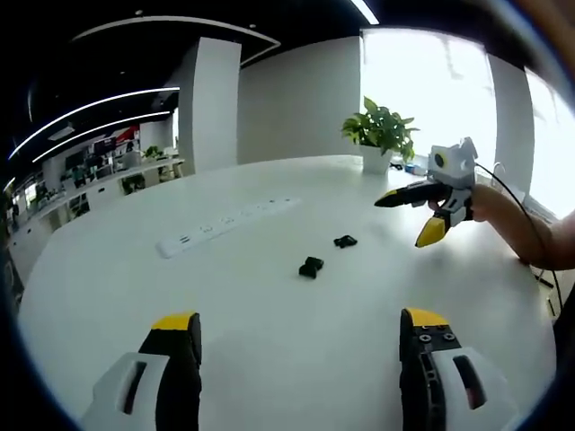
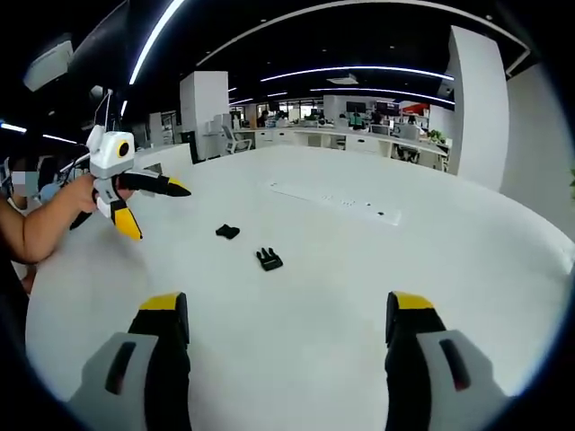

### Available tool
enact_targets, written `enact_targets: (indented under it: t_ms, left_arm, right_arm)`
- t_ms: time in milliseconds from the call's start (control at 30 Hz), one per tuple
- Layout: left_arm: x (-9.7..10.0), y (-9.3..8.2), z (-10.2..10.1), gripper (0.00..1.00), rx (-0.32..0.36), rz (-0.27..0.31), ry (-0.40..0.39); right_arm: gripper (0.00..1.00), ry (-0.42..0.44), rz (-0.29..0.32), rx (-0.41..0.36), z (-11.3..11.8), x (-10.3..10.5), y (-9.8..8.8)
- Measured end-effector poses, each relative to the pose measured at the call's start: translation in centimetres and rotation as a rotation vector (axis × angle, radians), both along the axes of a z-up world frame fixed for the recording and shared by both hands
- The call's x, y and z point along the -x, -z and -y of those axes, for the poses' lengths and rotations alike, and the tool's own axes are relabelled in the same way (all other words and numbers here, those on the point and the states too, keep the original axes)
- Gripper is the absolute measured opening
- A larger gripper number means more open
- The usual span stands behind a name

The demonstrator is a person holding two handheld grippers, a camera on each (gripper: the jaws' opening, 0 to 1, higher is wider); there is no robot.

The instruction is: Snap the two parts of the plastic buckle together until the buckle closes and remains connected.

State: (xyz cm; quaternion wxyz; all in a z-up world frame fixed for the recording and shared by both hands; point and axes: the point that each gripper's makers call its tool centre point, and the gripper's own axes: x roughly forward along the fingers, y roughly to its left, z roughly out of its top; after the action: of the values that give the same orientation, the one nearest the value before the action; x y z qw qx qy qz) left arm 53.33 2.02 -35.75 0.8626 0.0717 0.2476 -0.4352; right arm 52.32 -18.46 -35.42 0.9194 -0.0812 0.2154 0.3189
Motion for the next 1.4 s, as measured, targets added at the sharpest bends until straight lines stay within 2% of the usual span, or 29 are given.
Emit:
enact_targets:
  t_ms: [367, 533, 1400]
  left_arm:
    - [-0.4, 0.4, 0.4, 0.93, -0.006, -0.009, 0.007]
    - [-0.6, 0.2, 0.8, 0.89, -0.008, -0.001, 0.014]
    - [-1.5, 0.4, 1.8, 0.88, -0.015, -0.003, 0.028]
  right_arm:
    - [0.91, -0.006, 0.001, 0.009, -0.1, -0.5, 0.1]
    - [0.91, -0.014, 0.006, 0.005, -0.6, -0.7, 0.1]
    - [0.9, -0.035, -0.002, 0.025, -1.2, -1.8, 1.0]
